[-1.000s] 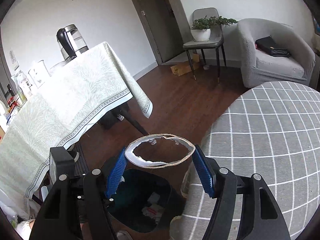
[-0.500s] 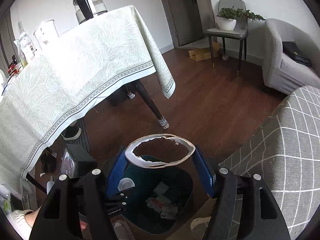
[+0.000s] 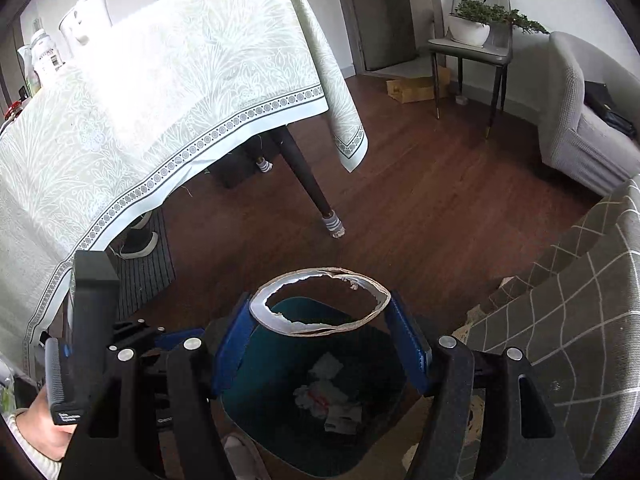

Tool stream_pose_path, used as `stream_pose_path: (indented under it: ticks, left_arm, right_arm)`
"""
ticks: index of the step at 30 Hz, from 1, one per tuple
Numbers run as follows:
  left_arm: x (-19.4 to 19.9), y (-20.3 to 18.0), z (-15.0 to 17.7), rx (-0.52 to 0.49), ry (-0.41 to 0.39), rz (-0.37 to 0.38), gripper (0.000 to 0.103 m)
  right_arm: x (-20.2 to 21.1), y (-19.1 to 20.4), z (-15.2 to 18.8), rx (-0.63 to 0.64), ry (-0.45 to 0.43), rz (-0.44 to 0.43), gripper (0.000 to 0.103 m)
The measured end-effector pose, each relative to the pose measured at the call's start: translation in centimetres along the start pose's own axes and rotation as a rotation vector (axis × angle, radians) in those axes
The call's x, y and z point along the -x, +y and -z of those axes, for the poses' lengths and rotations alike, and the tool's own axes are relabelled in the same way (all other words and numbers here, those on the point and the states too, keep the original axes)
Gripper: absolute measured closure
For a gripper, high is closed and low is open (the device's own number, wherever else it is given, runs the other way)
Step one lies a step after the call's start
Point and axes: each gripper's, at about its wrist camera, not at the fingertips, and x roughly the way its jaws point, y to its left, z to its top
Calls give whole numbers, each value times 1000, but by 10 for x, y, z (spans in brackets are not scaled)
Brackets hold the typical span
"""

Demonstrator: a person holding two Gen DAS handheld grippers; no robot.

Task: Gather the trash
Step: 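Open left tool to drop the white lid into the bin, then open right tool to drop the tape ring into the bin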

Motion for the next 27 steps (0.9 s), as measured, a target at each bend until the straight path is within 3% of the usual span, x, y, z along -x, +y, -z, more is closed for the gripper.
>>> stream_pose_path:
  ticks: [13, 27]
  left_arm:
    - [60, 21, -16, 41, -151, 13, 34]
    - [102, 25, -29, 63, -262, 49, 37]
  right_arm:
    - [-62, 19, 22, 23, 135, 17, 36]
    - [-98, 29, 57, 97, 301, 49, 36]
